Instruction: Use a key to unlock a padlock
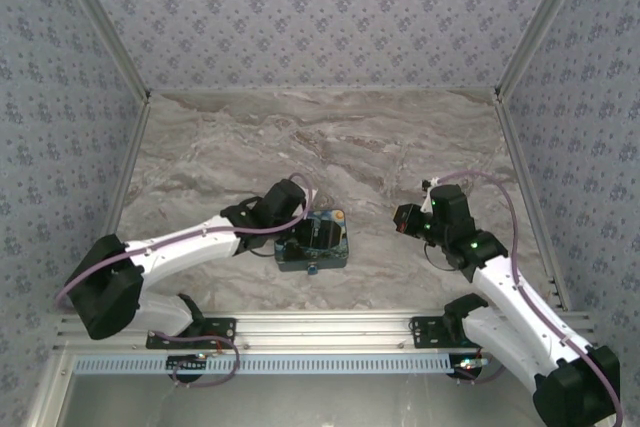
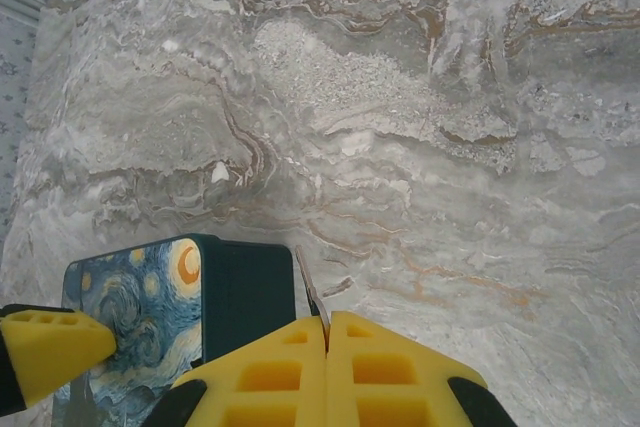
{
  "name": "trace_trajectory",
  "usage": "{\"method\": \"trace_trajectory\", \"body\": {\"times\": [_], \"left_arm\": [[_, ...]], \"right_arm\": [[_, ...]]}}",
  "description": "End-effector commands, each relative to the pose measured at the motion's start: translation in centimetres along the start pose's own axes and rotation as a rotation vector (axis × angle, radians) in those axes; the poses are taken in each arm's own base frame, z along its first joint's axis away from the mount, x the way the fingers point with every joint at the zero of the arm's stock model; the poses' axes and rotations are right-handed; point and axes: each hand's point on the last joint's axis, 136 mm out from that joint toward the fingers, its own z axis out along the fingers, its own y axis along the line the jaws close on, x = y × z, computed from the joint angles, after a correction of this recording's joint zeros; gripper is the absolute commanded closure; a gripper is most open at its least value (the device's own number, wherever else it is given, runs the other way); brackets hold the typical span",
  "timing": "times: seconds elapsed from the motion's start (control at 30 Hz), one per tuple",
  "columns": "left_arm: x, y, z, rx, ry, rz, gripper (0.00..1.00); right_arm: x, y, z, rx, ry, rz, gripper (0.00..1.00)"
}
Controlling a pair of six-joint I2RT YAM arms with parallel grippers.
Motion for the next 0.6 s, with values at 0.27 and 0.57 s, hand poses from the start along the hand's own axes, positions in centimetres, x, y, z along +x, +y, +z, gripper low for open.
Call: {"method": "trace_trajectory", "body": {"times": [0.27, 0.57], "left_arm": [[-2.4, 2.2, 0.7, -0.055, -0.052, -0.076, 0.06], [-4.5, 4.7, 0.9, -0.070, -0.074, -0.049, 0.06]], "right_arm": [[0.5, -0.8, 0.0, 0.025, 0.015, 0.022, 1.00], [0.6, -0.9, 0.0, 0.026, 0.017, 0.024, 1.00]]}}
